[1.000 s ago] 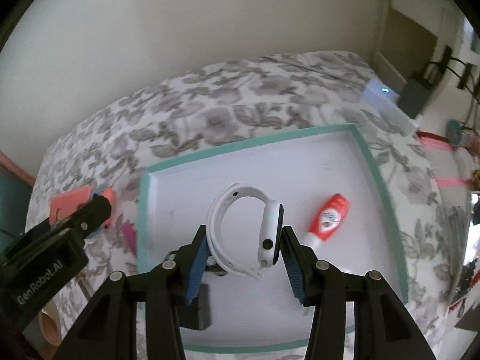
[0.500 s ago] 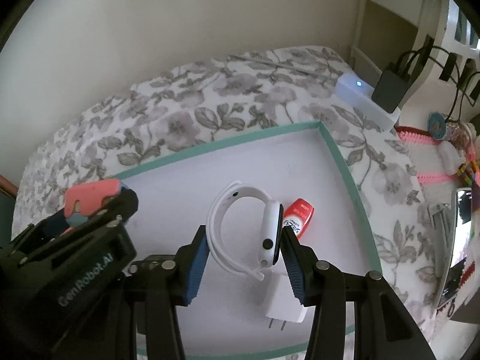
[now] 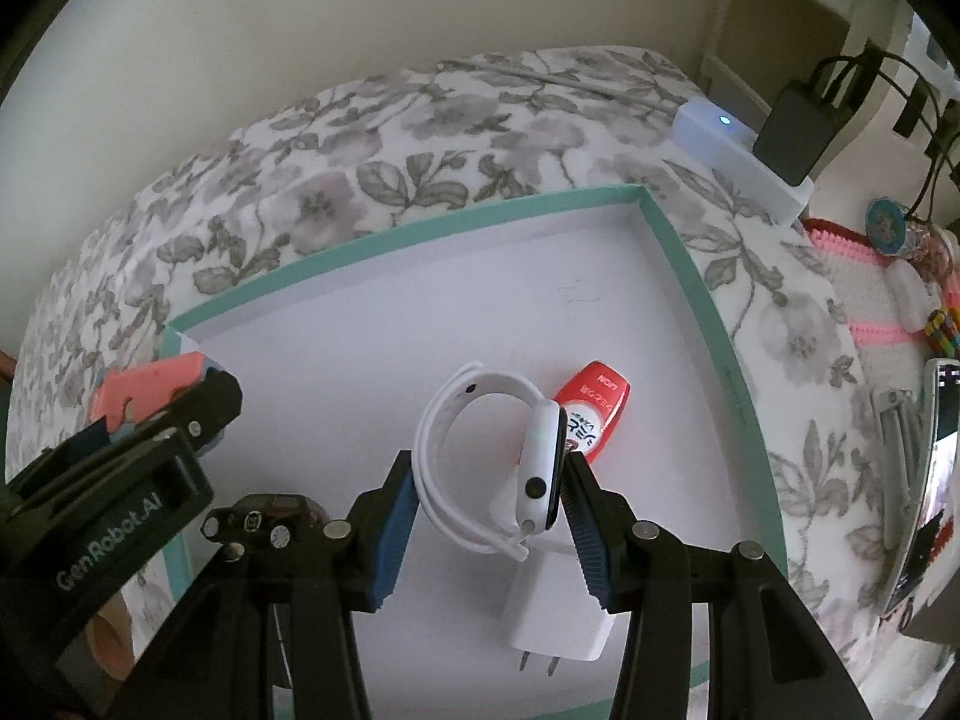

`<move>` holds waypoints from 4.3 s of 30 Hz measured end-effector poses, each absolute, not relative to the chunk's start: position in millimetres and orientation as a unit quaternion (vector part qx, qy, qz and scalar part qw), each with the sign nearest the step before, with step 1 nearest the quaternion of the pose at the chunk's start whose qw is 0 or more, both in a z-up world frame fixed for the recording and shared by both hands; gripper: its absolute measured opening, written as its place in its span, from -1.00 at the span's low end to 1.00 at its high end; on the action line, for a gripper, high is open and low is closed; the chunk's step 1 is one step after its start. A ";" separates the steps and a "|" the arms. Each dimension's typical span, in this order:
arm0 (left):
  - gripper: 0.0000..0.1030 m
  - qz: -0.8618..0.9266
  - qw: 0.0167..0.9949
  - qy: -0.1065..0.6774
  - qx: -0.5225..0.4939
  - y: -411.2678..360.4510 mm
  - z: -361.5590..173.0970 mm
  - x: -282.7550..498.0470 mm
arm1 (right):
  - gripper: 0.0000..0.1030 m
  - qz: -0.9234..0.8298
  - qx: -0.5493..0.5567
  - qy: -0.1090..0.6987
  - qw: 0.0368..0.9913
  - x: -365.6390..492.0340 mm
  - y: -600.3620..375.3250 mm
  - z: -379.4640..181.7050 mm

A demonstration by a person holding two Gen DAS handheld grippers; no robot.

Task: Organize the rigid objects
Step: 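Lift the toy block and smartwatch and carry both over the tray, then lower and release the block and smartwatch into the tray with both tools, then move both open tools back over the pile of items, then grasp the silver patterned bar with the left tool while the right tool grasps the pink lighter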

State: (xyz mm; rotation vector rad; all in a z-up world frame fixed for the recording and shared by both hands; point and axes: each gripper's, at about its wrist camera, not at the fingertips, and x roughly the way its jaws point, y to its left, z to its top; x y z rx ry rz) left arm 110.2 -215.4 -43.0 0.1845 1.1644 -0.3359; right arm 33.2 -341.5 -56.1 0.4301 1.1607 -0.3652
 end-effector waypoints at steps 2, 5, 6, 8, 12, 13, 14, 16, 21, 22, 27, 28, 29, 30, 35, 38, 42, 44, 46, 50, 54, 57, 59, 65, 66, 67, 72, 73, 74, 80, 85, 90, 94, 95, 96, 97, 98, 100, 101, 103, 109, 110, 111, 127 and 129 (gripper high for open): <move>0.41 -0.159 0.817 0.548 0.089 -216.6 -43.3 109.5 | -0.01 -0.169 0.200 0.541 0.799 33.7 -341.2 -55.7; 0.41 -0.160 0.816 0.548 0.090 -217.9 -42.6 108.4 | -0.01 -0.169 0.199 0.542 0.799 34.2 -340.7 -55.6; 0.41 -0.159 0.817 0.547 0.090 -217.9 -41.6 108.1 | -0.01 -0.168 0.198 0.542 0.799 34.2 -340.2 -55.6; 0.41 -0.160 0.819 0.544 0.092 -218.0 -39.2 107.4 | -0.01 -0.168 0.196 0.544 0.799 34.8 -339.3 -56.3; 0.42 -0.157 0.819 0.545 0.092 -216.9 -36.9 107.8 | -0.01 -0.167 0.193 0.548 0.797 36.0 -337.7 -58.1; 0.43 -0.155 0.818 0.546 0.092 -216.2 -36.9 108.0 | 0.00 -0.167 0.191 0.548 0.797 36.2 -337.5 -57.8; 0.43 -0.152 0.818 0.546 0.094 -215.2 -37.0 108.3 | 0.00 -0.168 0.191 0.547 0.797 36.2 -337.5 -58.0; 0.43 -0.145 0.818 0.548 0.097 -213.2 -37.3 109.1 | 0.00 -0.169 0.190 0.548 0.797 36.5 -337.6 -58.5; 0.45 -0.133 0.818 0.552 0.096 -208.8 -37.3 110.9 | 0.21 -0.173 0.186 0.551 0.795 37.2 -338.3 -59.0; 0.47 -0.131 0.818 0.552 0.096 -208.2 -36.9 111.3 | 0.29 -0.174 0.185 0.550 0.796 37.2 -338.6 -58.1; 0.55 -0.124 0.820 0.551 0.091 -204.1 -34.0 113.2 | 0.37 -0.174 0.178 0.544 0.801 36.6 -337.3 -51.5; 0.60 -0.120 0.821 0.550 0.089 -202.4 -33.1 113.9 | 0.42 -0.174 0.176 0.543 0.803 36.7 -337.0 -49.7; 0.69 -0.117 0.823 0.549 0.087 -200.7 -32.4 114.4 | 0.45 -0.175 0.173 0.540 0.805 36.6 -336.6 -47.3; 0.73 -0.112 0.825 0.547 0.085 -198.2 -31.4 115.0 | 0.57 -0.177 0.171 0.538 0.807 36.4 -336.3 -45.6; 0.82 -0.088 0.831 0.544 0.072 -186.1 -29.0 119.7 | 1.00 -0.182 0.176 0.528 0.811 35.3 -337.9 -43.8; 0.88 -0.067 0.835 0.542 0.068 -179.4 -30.0 122.0 | 1.00 -0.185 0.177 0.532 0.807 34.8 -338.3 -47.0; 0.89 -0.057 0.834 0.546 0.053 -171.9 -32.8 124.9 | 1.00 -0.188 0.174 0.527 0.810 34.6 -338.7 -45.8; 0.89 -0.051 0.834 0.548 0.046 -168.6 -32.9 126.4 | 1.00 -0.188 0.177 0.524 0.811 34.3 -338.6 -44.6; 0.89 -0.049 0.834 0.548 0.042 -167.0 -32.9 127.2 | 1.00 -0.188 0.178 0.522 0.812 34.4 -338.1 -43.9; 0.89 -0.054 0.830 0.555 0.028 -164.5 -33.6 128.3 | 1.00 -0.188 0.171 0.514 0.820 36.0 -334.3 -40.7; 0.89 -0.055 0.830 0.556 0.015 -159.0 -32.1 128.4 | 1.00 -0.183 0.164 0.494 0.834 38.4 -327.0 -33.4; 0.89 -0.052 0.831 0.553 -0.001 -148.6 -28.0 128.4 | 1.00 -0.170 0.168 0.476 0.846 41.1 -319.4 -27.4; 0.89 -0.051 0.835 0.548 -0.015 -139.3 -24.4 129.0 | 1.00 -0.162 0.168 0.471 0.851 43.1 -314.8 -25.1; 0.89 -0.036 0.851 0.520 -0.059 -102.2 -9.9 129.3 | 1.00 -0.134 0.158 0.462 0.862 47.3 -295.7 -19.0; 0.89 -0.030 0.854 0.515 -0.061 -96.0 -7.7 128.9 | 1.00 -0.131 0.159 0.460 0.864 47.6 -293.3 -18.4; 0.89 -0.023 0.859 0.508 -0.062 -87.2 -4.2 128.0 | 1.00 -0.124 0.161 0.459 0.865 48.0 -290.0 -17.8; 0.89 0.002 0.872 0.483 -0.081 -52.8 7.4 123.6 | 1.00 -0.105 0.170 0.449 0.871 48.7 -270.8 -10.9; 0.89 0.008 0.875 0.477 -0.086 -45.0 10.3 121.8 | 1.00 -0.100 0.166 0.449 0.872 49.5 -265.7 -9.3; 0.89 0.011 0.877 0.472 -0.087 -39.9 12.3 120.3 | 1.00 -0.095 0.163 0.449 0.874 50.4 -260.7 -8.2; 0.89 0.023 0.882 0.459 -0.106 -5.9 22.9 109.1 | 1.00 -0.050 0.163 0.466 0.868 57.9 -226.4 -5.6; 0.89 0.024 0.887 0.447 -0.113 15.2 29.7 96.5 | 1.00 0.000 0.168 0.461 0.871 63.4 -190.5 1.3; 0.89 0.035 0.891 0.442 -0.101 36.0 33.6 84.6 | 1.00 0.033 0.155 0.445 0.881 65.4 -159.7 7.9; 0.89 0.071 0.893 0.439 -0.063 52.7 33.5 75.6 | 1.00 0.055 0.136 0.438 0.887 66.2 -139.8 10.9; 0.89 0.074 0.892 0.442 -0.062 57.2 31.2 74.2 | 1.00 0.059 0.134 0.440 0.886 67.2 -134.9 9.8; 0.89 0.077 0.889 0.446 -0.064 60.3 28.6 73.5 | 1.00 0.062 0.134 0.441 0.885 68.0 -132.7 8.8; 0.89 0.078 0.884 0.455 -0.068 63.8 24.2 73.5 | 1.00 0.069 0.133 0.444 0.883 68.7 -129.7 6.5; 0.89 0.077 0.877 0.468 -0.074 67.3 17.8 74.3 | 1.00 0.072 0.132 0.449 0.881 69.5 -127.4 3.7; 0.89 0.078 0.865 0.490 -0.080 70.6 6.1 76.5 | 1.00 0.079 0.123 0.463 0.874 71.4 -119.2 -4.9; 0.89 0.081 0.856 0.505 -0.082 72.1 -2.0 78.3 | 1.00 0.081 0.117 0.469 0.872 71.8 -115.8 -8.7; 0.89 0.082 0.840 0.530 -0.083 72.0 -17.6 80.9 | 1.00 0.078 0.103 0.481 0.867 73.0 -110.1 -16.7; 0.89 0.072 0.807 0.579 -0.090 67.5 -49.6 86.1 | 1.00 0.053 0.092 0.502 0.858 77.8 -120.7 -33.2; 0.89 0.070 0.803 0.585 -0.092 67.7 -53.3 86.4 | 1.00 0.050 0.096 0.504 0.857 79.1 -124.6 -34.4; 0.89 0.068 0.800 0.589 -0.096 68.0 -56.1 86.5 | 1.00 0.048 0.103 0.505 0.856 79.9 -128.9 -35.1; 0.31 0.017 0.769 0.632 -0.091 45.0 -81.4 83.3 | 0.57 0.073 0.123 0.499 0.855 95.0 -142.7 -38.5; 0.26 0.013 0.770 0.632 -0.085 36.2 -83.3 84.0 | 0.49 0.081 0.112 0.497 0.856 95.9 -136.8 -38.0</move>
